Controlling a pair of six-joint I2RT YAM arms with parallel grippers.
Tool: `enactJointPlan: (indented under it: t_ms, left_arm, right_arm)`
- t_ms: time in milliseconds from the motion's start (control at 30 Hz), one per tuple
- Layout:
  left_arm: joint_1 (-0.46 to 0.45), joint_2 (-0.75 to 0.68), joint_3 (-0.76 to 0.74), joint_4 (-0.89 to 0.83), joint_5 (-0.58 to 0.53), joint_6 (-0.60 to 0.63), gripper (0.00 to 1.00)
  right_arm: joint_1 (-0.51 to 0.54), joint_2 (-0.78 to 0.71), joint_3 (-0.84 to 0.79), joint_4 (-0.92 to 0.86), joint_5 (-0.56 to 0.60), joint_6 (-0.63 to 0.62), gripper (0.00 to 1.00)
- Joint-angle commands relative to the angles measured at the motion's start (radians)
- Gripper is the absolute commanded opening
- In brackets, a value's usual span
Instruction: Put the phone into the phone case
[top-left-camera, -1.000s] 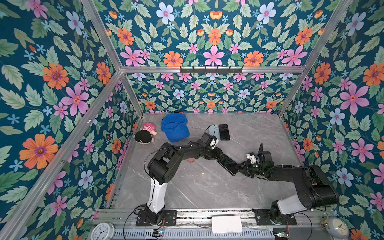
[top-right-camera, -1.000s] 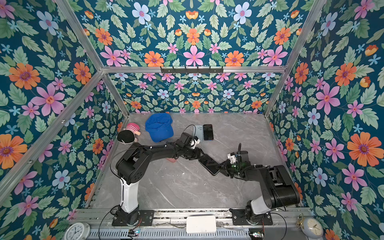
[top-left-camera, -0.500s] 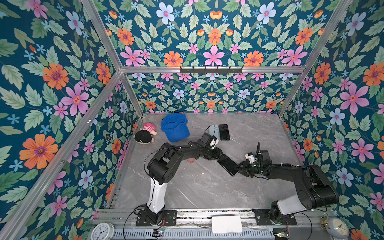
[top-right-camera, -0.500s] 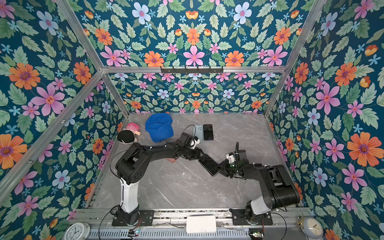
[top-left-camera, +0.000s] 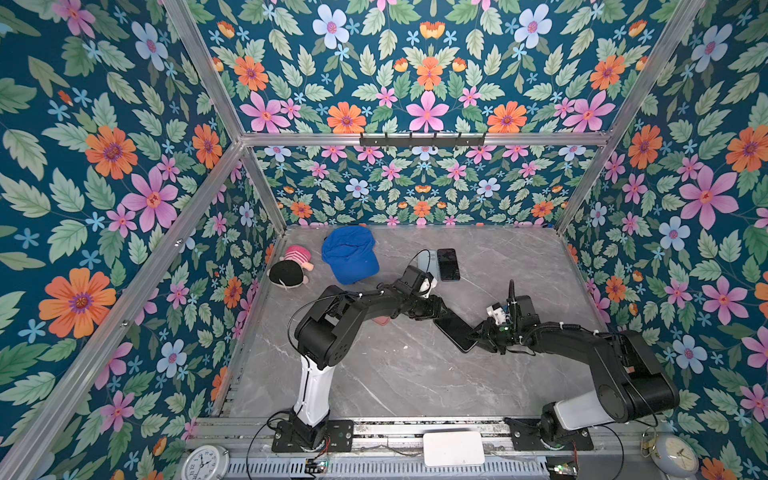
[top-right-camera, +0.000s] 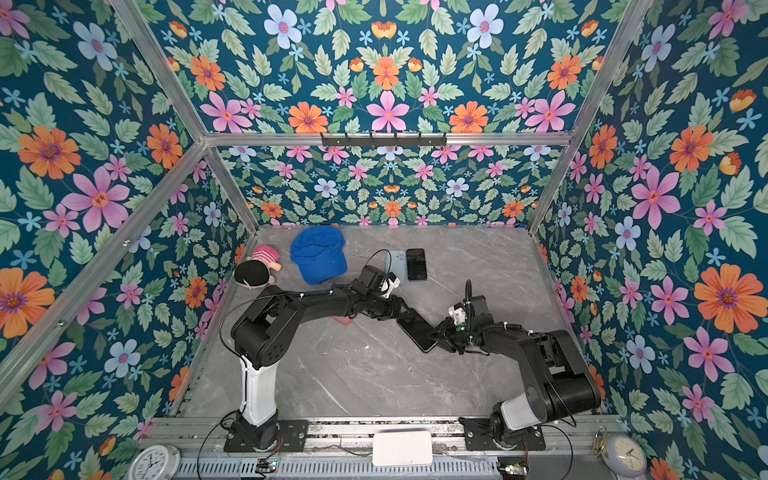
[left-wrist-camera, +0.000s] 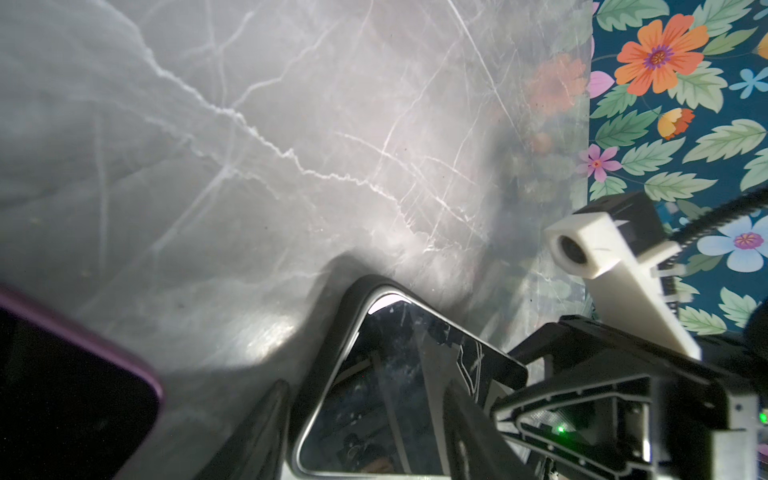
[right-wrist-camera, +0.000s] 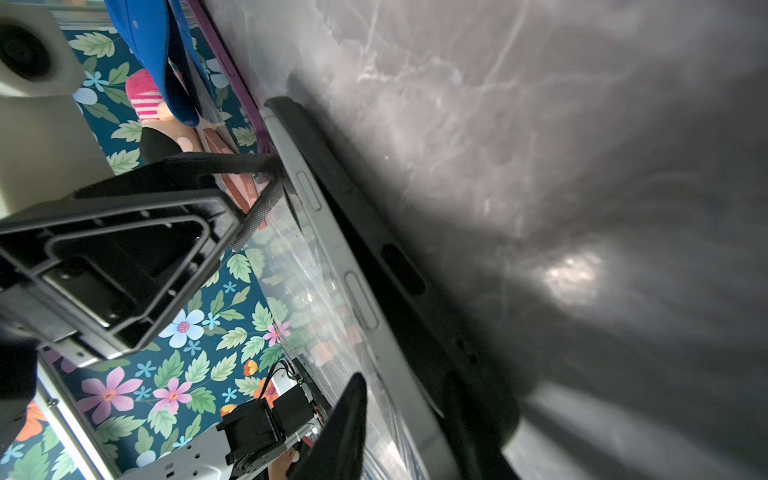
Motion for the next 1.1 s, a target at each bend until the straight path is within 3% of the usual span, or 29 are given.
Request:
enactJointPlan:
  t_ms: [0, 167, 667, 867, 1067]
  left_arm:
    - [0.01, -0.013, 0.0, -0.028, 0.003, 0.018, 0.63]
    - [0.027, -0.022, 0.004, -0.048, -0.002, 0.037, 0.65]
    - [0.028, -0.007, 0.011, -0.066, 0.02, 0.066, 0.64]
    - [0.027, 0.002, 0.012, -0.059, 0.031, 0.071, 0.63]
    - [0.027, 0.012, 0.018, -0.05, 0.041, 0.071, 0.62]
  right_arm:
    - [0.001, -0.026, 0.024, -0.123, 0.031, -0.047, 0.39]
    - [0.001, -0.037, 0.043, -0.185, 0.041, -0.072, 0.46]
    - [0.057, -0.09, 0.046, -0.285, 0.118, -0.071, 0.54]
    - [0.114, -0.087, 0.048, -0.263, 0.135, -0.03, 0.52]
    - [0.147, -0.049, 0.072, -0.231, 0.128, -0.009, 0.43]
